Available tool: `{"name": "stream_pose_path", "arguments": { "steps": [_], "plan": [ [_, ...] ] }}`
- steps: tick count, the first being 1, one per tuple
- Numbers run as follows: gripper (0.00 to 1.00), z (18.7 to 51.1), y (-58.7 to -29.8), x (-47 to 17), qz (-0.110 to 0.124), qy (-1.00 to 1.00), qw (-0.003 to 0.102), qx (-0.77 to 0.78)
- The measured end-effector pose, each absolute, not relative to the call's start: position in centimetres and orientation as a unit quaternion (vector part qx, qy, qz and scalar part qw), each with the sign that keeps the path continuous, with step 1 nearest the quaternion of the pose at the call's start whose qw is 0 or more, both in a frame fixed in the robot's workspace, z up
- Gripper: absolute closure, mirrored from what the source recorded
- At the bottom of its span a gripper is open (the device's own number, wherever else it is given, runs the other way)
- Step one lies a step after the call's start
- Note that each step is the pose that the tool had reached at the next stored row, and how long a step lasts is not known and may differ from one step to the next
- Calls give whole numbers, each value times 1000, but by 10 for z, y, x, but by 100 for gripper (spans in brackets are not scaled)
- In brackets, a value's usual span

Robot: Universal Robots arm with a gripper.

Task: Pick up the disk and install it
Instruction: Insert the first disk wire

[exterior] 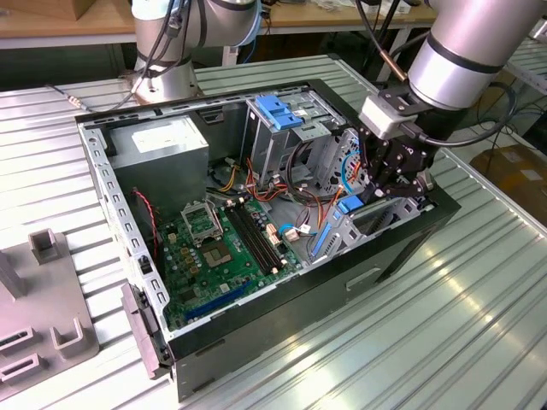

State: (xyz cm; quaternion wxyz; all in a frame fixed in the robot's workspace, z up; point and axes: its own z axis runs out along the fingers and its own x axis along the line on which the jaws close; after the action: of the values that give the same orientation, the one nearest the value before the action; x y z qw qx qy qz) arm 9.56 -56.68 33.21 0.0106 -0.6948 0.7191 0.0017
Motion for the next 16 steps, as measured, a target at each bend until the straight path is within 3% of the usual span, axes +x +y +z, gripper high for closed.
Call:
{"name": "stream_pose_path", "arguments": {
  "steps": [5,16],
  "plan": [
    [90,348,-567,96,2,719,11,-695],
    [90,348,-567,96,2,719,11,-695]
  ]
}}
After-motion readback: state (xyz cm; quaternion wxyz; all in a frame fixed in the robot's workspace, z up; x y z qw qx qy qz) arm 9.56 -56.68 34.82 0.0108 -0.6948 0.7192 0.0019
